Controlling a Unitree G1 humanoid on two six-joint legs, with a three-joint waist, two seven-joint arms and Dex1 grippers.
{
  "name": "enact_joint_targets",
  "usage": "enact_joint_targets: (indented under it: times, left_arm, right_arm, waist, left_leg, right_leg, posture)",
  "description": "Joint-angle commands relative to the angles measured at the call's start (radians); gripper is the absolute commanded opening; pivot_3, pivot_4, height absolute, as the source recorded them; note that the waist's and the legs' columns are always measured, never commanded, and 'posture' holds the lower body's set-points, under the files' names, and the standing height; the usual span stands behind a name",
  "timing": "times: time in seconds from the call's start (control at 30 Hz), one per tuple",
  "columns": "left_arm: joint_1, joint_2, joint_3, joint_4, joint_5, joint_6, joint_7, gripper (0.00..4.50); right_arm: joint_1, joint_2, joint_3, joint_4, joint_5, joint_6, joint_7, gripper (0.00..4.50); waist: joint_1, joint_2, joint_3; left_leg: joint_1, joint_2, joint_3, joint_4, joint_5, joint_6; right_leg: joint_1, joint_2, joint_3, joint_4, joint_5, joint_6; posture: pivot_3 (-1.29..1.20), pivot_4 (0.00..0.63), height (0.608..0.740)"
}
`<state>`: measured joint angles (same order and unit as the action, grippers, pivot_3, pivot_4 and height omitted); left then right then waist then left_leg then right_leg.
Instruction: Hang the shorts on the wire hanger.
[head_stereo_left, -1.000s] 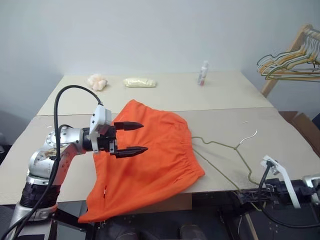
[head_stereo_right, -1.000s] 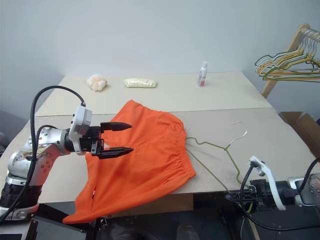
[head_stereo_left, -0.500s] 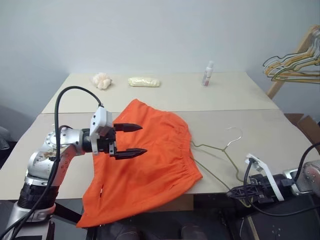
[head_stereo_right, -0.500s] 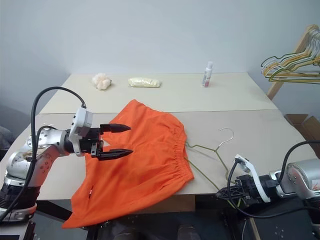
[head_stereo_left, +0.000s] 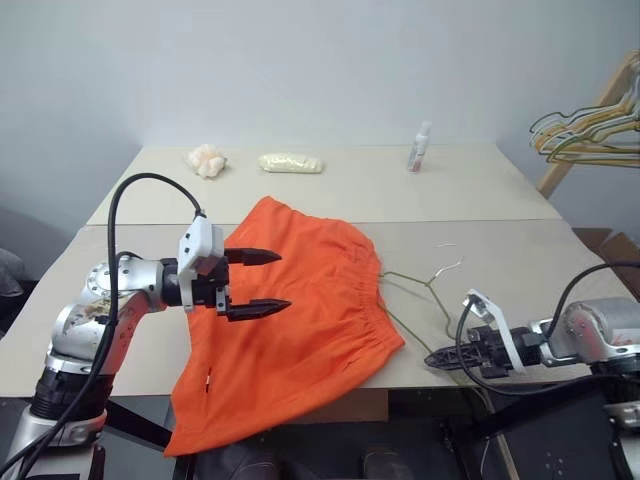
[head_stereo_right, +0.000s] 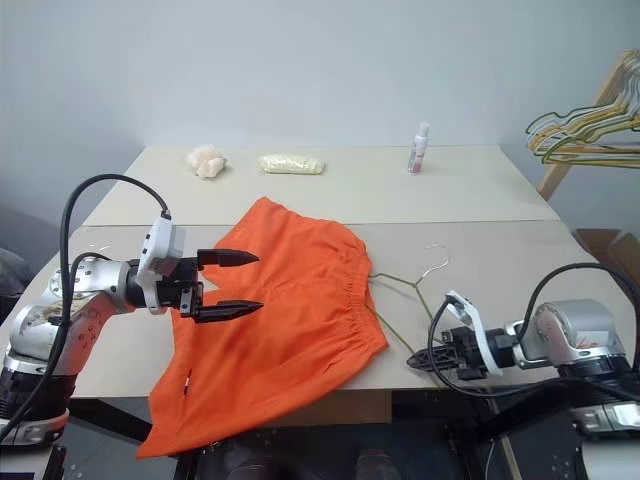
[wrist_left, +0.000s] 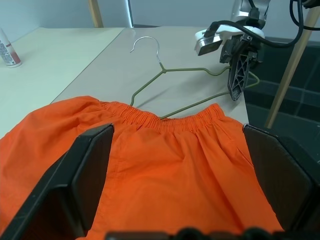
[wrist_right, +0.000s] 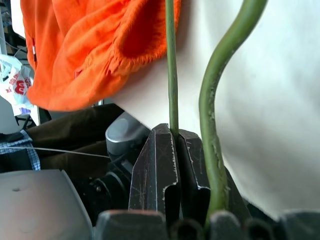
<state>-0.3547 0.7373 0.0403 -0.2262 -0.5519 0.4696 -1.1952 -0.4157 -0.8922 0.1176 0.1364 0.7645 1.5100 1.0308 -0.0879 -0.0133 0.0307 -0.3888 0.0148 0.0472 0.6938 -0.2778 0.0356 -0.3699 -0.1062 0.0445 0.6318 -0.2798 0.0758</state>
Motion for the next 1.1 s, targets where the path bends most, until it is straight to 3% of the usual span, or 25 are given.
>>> enact_joint_targets:
  times: [0.03,0.2,0.53,0.63,0.77,0.87,1.1]
  left_arm:
    - [-0.024,0.01,0.005,-0.009,-0.002,-0.024,-0.009,4.48]
    - [-0.023,0.011,0.004,-0.002,0.002,-0.034,-0.012,4.48]
    - [0.002,0.02,0.016,-0.017,0.003,-0.046,-0.011,4.48]
    - [0.008,0.026,0.019,-0.018,0.002,-0.05,-0.011,4.48]
    - [0.009,0.028,0.016,-0.022,0.002,-0.054,-0.007,4.48]
    - [0.013,0.03,0.018,-0.028,0.003,-0.058,-0.003,4.48]
    - [0.024,0.044,0.026,-0.04,-0.002,-0.061,0.002,4.48]
  right_arm:
    - [-0.035,-0.016,0.043,-0.012,-0.004,-0.024,0.039,0.0]
    - [-0.158,0.073,0.012,0.232,-0.089,-0.058,-0.044,0.0]
    - [-0.153,-0.028,0.216,0.084,-0.043,-0.097,0.278,0.0]
    - [-0.191,-0.011,0.282,0.142,-0.102,-0.118,0.274,0.0]
    - [-0.276,0.09,0.27,0.345,-0.185,-0.15,0.21,0.0]
    - [-0.322,0.175,0.192,0.495,-0.219,-0.175,0.13,0.0]
    - [-0.32,0.179,0.139,0.456,-0.219,-0.193,0.149,0.0]
  waist:
    - [0.0,0.0,0.0]
    - [-0.007,0.0,0.0]
    - [0.011,0.0,0.0]
    - [0.014,0.001,0.0]
    - [0.015,0.0,0.0]
    - [0.019,0.0,0.0]
    - [0.028,0.001,0.0]
  left_leg:
    - [0.0,0.0,0.0,0.0,0.0,0.0]
    - [0.001,0.0,0.001,0.0,0.0,0.0]
    - [-0.001,0.0,0.0,0.001,0.0,0.0]
    - [0.0,0.0,0.0,0.0,0.0,0.0]
    - [0.0,0.0,0.001,0.0,0.0,0.0]
    - [0.0,0.0,0.001,0.0,0.0,-0.001]
    - [-0.001,0.0,0.001,0.001,0.001,-0.002]
  right_leg:
    - [0.0,0.0,0.0,0.0,0.0,0.0]
    - [0.001,0.0,0.0,0.0,0.0,0.0]
    - [-0.001,0.0,-0.001,0.0,0.0,0.0]
    - [-0.001,0.0,-0.001,0.0,0.0,0.0]
    - [-0.001,0.0,0.0,0.001,0.0,0.0]
    - [-0.001,0.0,0.0,0.001,0.0,0.0]
    - [-0.001,0.0,-0.001,0.001,0.0,0.0]
  posture:
    - [-0.11,0.025,0.74]
    - [-0.1,0.022,0.74]
    - [-0.07,0.015,0.74]
    - [-0.07,0.01,0.74]
    - [-0.06,0.006,0.74]
    - [-0.05,0.002,0.74]
    - [-0.05,0.0,0.74]
